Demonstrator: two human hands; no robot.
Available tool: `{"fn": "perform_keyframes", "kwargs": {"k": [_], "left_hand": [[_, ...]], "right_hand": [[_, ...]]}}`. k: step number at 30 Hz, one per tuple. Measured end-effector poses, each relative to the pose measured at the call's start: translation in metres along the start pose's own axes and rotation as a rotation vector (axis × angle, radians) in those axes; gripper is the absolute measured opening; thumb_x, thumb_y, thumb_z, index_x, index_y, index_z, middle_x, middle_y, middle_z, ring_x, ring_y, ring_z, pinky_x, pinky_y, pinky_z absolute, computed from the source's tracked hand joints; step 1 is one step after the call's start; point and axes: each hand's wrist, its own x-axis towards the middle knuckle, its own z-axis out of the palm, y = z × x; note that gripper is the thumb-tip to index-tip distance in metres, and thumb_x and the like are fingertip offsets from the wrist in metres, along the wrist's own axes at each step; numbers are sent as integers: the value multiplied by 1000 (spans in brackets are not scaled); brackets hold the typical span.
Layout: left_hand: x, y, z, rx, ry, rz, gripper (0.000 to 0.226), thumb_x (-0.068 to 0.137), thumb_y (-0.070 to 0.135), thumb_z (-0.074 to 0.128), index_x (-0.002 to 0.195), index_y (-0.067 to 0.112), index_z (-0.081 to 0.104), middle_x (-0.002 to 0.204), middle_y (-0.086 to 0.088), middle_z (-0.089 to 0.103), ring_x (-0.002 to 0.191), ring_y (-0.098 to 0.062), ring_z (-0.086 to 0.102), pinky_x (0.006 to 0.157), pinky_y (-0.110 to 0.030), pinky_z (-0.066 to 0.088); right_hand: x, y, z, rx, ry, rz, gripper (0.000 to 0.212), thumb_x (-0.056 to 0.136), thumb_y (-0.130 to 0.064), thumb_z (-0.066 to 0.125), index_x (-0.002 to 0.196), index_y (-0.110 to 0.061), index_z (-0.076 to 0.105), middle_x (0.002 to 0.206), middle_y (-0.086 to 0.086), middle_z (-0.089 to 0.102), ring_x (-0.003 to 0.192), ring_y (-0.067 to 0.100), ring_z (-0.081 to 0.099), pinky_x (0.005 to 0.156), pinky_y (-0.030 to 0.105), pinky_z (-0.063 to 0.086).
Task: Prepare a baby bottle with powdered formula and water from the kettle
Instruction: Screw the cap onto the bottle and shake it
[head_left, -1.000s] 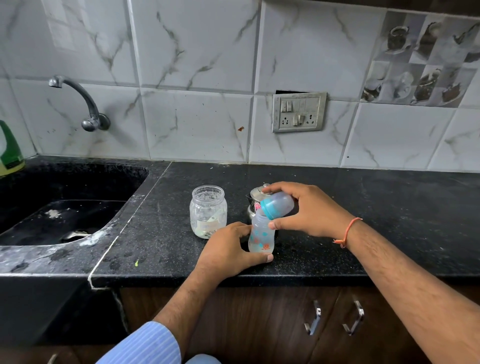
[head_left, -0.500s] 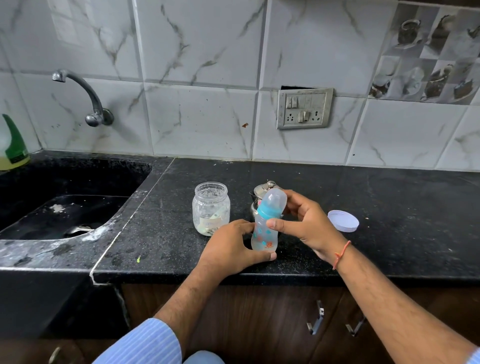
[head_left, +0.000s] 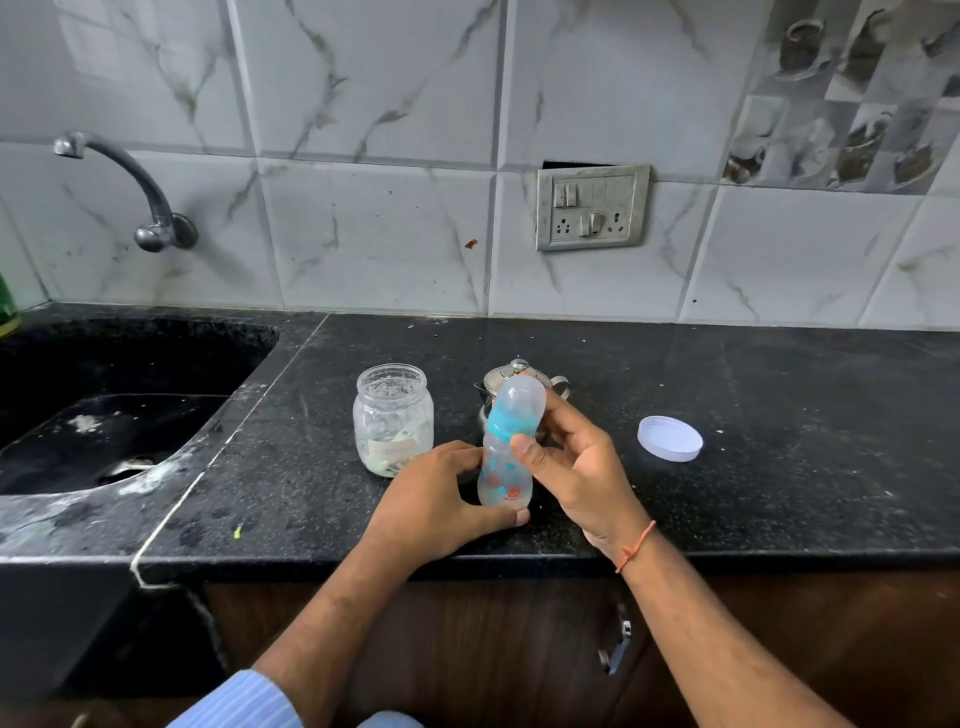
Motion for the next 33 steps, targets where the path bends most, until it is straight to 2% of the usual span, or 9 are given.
{"fn": "perform_keyframes", "kwargs": {"k": [5,8,11,16,19,24,26,30,33], "left_hand": [[-1,0,2,-34,8,1,66,66,81,82,120,43,80,117,24,71,109,6,68,99,-33,59],[0,-2,2,-37,14,-4,59,68,78,86,116,45,79,115,26,72,106,10,67,96,-28,59],[-1,-2,2,-40,13,-1,55,68,76,87,114,47,79,112,27,72,104,11,66,90,-21,56],[1,-2,2,-37,6,-7,54,72,70,92,119,47,79,113,30,71,105,14,65,84,-11,49],[1,-1,1,-30,0,-19,56,72,68,93,122,46,79,114,30,70,106,13,65,89,-16,52],[-2,2,1,-37,11,-26,53,73,66,95,119,46,79,116,27,71,109,8,67,97,-27,58],[-2,2,1,-31,11,-31,54,72,67,94,120,44,80,117,27,71,109,7,67,98,-29,58],[-2,3,1,-24,9,-42,53,73,67,94,118,45,79,116,26,71,108,7,67,98,-31,59],[-1,3,1,-16,5,-45,55,72,67,94,120,44,79,116,27,71,107,9,66,96,-28,58]], "right_hand": [[2,4,-1,-74,-52,-56,67,100,-44,75,160,-41,46,158,-15,56,137,20,63,105,58,57],[3,5,-1,-87,-45,-86,68,99,-40,76,160,-40,46,161,-19,52,138,18,62,104,57,58],[2,4,-1,-79,-8,-98,64,96,-36,80,155,-38,55,153,-18,61,131,16,67,98,53,61],[2,3,-1,-89,66,-126,59,87,-27,89,142,-34,67,131,-9,75,107,12,71,81,39,65],[2,1,1,-86,89,-111,59,84,-28,91,139,-32,68,128,-9,75,102,10,69,77,43,65],[-1,1,0,-10,22,-131,57,94,-22,76,149,-22,62,142,-10,69,124,12,66,89,45,63],[-1,1,0,8,33,-118,58,94,-18,76,150,-22,62,139,-7,71,124,15,67,92,49,61],[-1,-3,2,-29,86,-97,55,86,-27,87,138,-31,69,127,-5,75,113,17,71,79,45,64],[0,-3,3,-35,78,-82,57,84,-30,88,137,-34,68,128,-8,74,111,19,70,78,41,64]]}}
